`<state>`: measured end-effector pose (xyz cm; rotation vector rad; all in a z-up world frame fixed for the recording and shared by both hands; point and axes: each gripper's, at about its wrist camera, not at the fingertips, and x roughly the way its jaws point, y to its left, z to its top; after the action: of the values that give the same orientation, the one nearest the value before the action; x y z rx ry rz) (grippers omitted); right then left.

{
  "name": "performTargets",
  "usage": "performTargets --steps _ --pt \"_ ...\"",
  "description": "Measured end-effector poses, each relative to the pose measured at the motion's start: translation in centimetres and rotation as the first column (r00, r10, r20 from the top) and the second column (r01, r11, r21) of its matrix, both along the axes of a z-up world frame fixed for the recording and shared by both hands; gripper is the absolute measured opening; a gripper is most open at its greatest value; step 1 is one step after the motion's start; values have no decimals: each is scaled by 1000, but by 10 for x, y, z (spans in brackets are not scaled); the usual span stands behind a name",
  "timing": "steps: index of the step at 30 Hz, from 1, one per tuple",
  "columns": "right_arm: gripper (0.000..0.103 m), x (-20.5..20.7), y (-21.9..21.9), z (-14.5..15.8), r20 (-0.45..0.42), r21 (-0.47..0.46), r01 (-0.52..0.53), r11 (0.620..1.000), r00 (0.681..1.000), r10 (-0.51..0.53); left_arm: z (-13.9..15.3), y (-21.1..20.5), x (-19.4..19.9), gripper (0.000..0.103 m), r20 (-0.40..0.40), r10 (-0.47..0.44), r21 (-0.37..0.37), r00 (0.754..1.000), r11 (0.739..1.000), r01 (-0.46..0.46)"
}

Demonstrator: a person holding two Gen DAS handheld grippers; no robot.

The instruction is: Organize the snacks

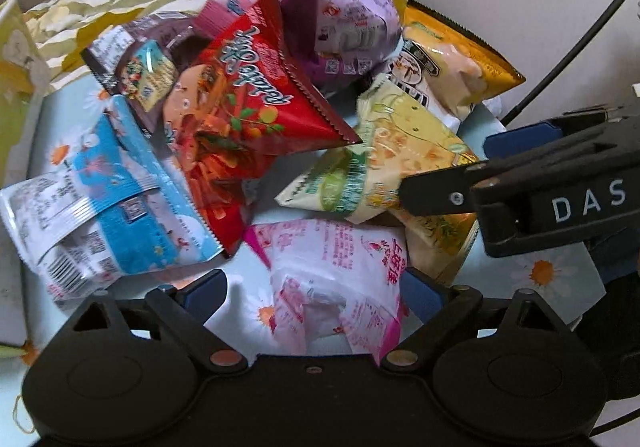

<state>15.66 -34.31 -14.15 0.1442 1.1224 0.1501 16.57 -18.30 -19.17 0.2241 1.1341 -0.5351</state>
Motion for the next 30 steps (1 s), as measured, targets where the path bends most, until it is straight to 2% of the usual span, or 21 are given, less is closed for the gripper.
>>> performTargets --steps 9,17,23,30 --pt "100 13 8 -6 -13 -6 -75 997 997 75 -10 -13 10 92 -6 -26 -12 1000 1000 26" --pt "99 22 17 -12 -19 -32 -144 989 989 144 -11 -16 5 69 -12 -69 -12 998 998 69" --pt "99 26 21 -13 -23 -54 -179 982 984 178 -5 -8 1 63 -27 -56 -29 998 998 55" --pt "92 30 28 -20 -43 -81 -222 972 975 220 1 14 -6 60 -28 -28 -23 999 999 28"
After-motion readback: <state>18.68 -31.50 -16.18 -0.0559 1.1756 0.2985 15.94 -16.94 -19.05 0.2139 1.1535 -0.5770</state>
